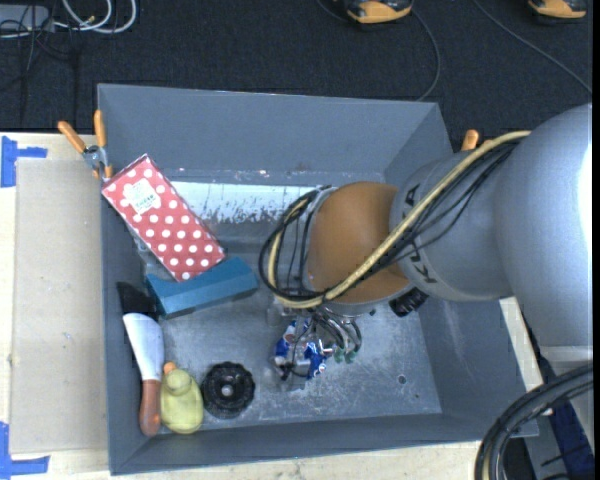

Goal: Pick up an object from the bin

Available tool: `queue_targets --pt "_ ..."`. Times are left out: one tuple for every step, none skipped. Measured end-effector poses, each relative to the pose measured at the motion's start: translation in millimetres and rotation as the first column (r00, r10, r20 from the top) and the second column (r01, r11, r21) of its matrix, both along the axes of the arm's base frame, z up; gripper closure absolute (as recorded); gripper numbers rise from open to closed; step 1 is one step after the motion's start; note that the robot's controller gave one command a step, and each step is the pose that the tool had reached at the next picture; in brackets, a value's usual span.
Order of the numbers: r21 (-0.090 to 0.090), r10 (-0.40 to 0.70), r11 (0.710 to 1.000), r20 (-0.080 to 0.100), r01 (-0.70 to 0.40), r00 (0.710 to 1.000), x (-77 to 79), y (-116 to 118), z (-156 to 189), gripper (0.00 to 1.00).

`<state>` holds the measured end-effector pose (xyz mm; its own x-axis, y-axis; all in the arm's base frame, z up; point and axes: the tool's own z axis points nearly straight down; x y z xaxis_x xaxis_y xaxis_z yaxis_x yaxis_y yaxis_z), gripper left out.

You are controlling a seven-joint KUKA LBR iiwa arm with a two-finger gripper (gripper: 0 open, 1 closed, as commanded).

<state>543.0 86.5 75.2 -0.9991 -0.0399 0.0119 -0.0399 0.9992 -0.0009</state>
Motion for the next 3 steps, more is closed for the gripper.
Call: queue_targets --pt "0.002 0.045 0.999 0.006 -0.045 0.999 -1.6 -15.2 -2.3 0.00" --pt "0.001 -0.062 0.998 0.003 0.062 0.998 9.8 -26.7 -4.0 0.00" --pt "0.002 0.016 1.000 0.005 -0.016 1.000 13.0 -46.6 -4.9 0.00"
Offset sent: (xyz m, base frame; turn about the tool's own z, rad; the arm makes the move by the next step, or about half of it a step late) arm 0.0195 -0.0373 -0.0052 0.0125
